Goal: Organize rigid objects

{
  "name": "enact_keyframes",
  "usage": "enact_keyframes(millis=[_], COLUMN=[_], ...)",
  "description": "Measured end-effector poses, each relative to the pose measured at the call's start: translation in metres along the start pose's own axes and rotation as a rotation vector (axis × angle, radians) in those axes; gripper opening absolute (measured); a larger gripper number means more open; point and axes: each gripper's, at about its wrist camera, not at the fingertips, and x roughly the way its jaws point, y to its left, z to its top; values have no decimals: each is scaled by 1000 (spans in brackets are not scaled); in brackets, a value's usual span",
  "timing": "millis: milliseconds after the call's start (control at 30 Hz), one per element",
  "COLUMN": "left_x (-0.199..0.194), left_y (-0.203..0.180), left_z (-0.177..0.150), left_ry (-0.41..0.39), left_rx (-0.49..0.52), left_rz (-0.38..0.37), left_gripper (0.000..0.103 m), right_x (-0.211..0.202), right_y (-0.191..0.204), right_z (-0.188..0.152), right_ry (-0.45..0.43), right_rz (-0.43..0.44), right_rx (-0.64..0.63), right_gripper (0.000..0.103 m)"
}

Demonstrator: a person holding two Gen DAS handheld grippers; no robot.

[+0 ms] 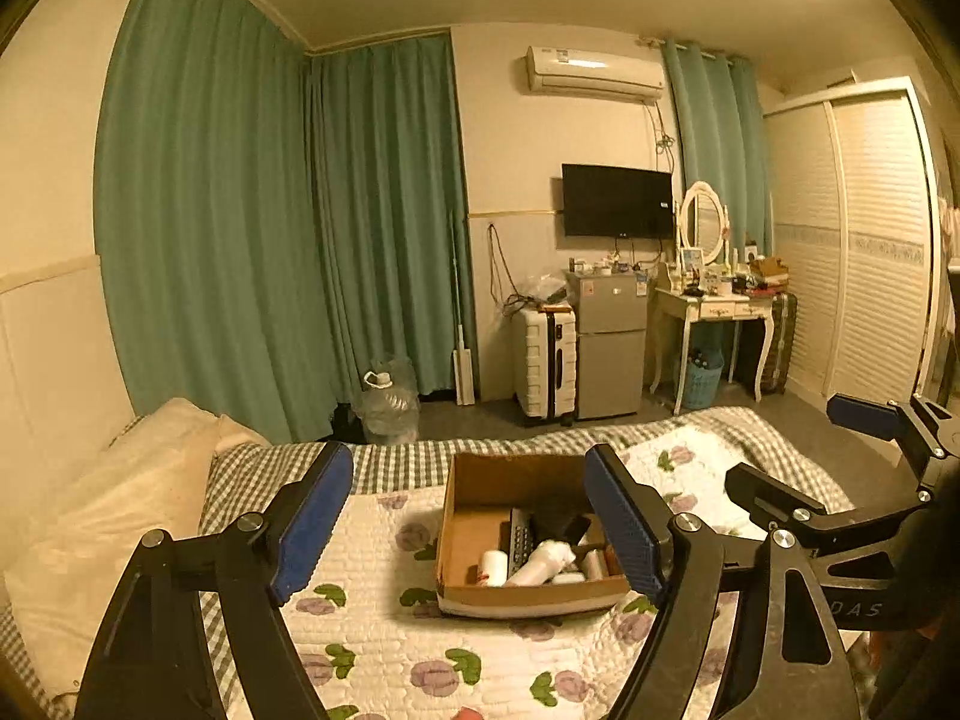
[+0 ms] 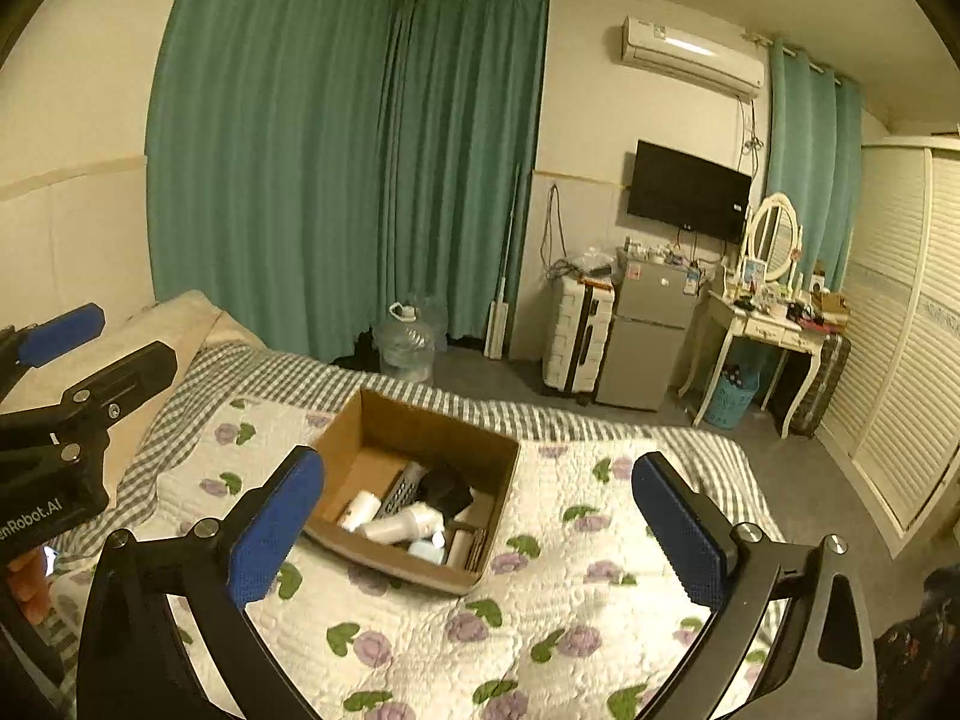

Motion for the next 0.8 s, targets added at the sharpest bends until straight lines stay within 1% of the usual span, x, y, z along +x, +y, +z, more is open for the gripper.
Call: enact_keyframes(millis=[67, 133, 167, 233, 333, 400, 467, 567, 667, 800], left_x=[7, 15, 21, 34, 52, 63, 67, 68, 70, 68], left_y=[0, -1, -1, 0, 4, 5, 2, -4, -3, -4], left_z=[-19, -38, -50, -73, -95, -102, -107, -110, -112, -112], left_ry=[-14, -9, -1, 25, 69, 101, 115, 115, 135, 134], left_rx=[-6, -9, -9, -4, -18, -25, -15, 10, -2, 2], left_rz=[15, 37, 42, 61, 66, 58, 45, 56, 36, 31], left_gripper=[82, 82, 82, 82, 82, 82, 82, 82, 82, 82], right_x=[6, 17, 24, 43, 73, 88, 98, 100, 100, 97], right_y=[0, 0, 0, 0, 0, 1, 3, 6, 7, 5], right_z=[-13, -33, -43, -65, -94, -105, -111, -114, -113, -114], right_ry=[-5, -28, -26, -11, 34, 54, 76, 64, 54, 50], right_rz=[8, 14, 12, 13, -13, -40, -41, -42, -54, -65], right_rx=[12, 41, 51, 78, 97, 92, 98, 99, 86, 97], right_gripper=[103, 103, 103, 103, 103, 103, 103, 103, 103, 103])
